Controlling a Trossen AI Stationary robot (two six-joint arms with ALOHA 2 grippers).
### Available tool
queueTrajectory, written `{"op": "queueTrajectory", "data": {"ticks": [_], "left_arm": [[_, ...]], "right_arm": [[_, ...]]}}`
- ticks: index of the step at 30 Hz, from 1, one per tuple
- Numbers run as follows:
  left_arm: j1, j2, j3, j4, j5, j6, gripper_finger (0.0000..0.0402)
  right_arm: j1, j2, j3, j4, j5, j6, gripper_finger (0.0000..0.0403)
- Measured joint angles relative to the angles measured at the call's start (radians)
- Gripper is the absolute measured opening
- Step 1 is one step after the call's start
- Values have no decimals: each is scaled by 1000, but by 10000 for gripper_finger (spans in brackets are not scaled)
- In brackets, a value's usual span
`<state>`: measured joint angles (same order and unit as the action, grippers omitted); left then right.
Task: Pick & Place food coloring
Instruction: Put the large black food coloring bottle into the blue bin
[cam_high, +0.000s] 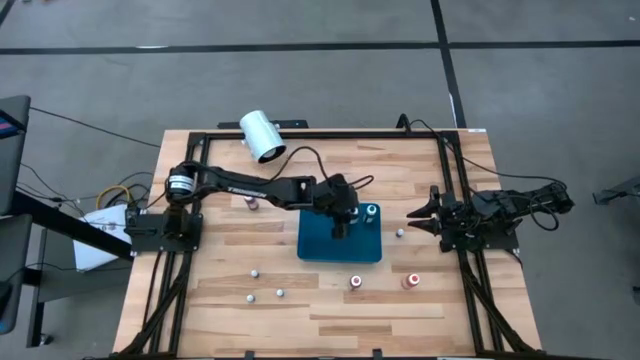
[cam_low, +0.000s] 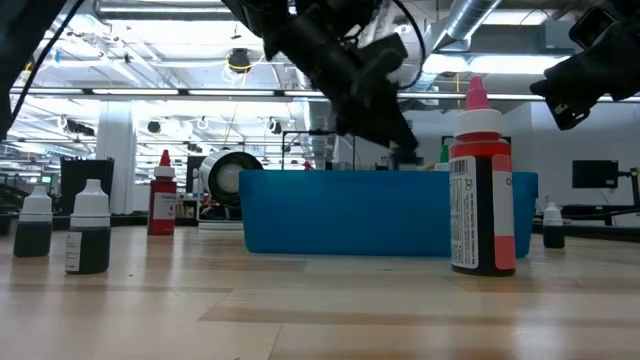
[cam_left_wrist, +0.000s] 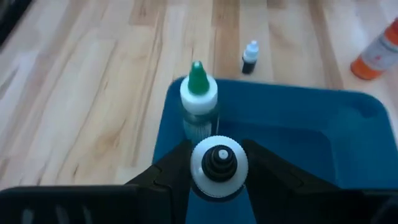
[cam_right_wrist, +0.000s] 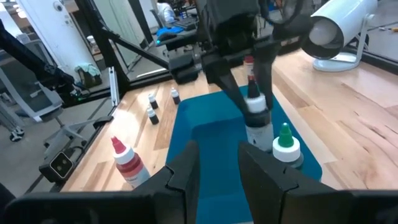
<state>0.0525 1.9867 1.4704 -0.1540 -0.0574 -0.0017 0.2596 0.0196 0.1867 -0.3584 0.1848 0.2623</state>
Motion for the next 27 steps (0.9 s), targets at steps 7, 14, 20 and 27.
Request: {"op": "queueTrajectory", "data": {"ticks": [7,14,20,27], "left_arm": [[1,33,1,28,-6,0,118],[1,56,2,23,-36,5,119],[1,69,1,23,-36,8,120],[1,69,1,33,-38,29,120]], "right_arm": [[0,1,1,4,0,6,98],[0,6,1,4,-1,15,98],[0,6,1,0,-1,18,98],[0,6,1,-1,-1,18,98]]}}
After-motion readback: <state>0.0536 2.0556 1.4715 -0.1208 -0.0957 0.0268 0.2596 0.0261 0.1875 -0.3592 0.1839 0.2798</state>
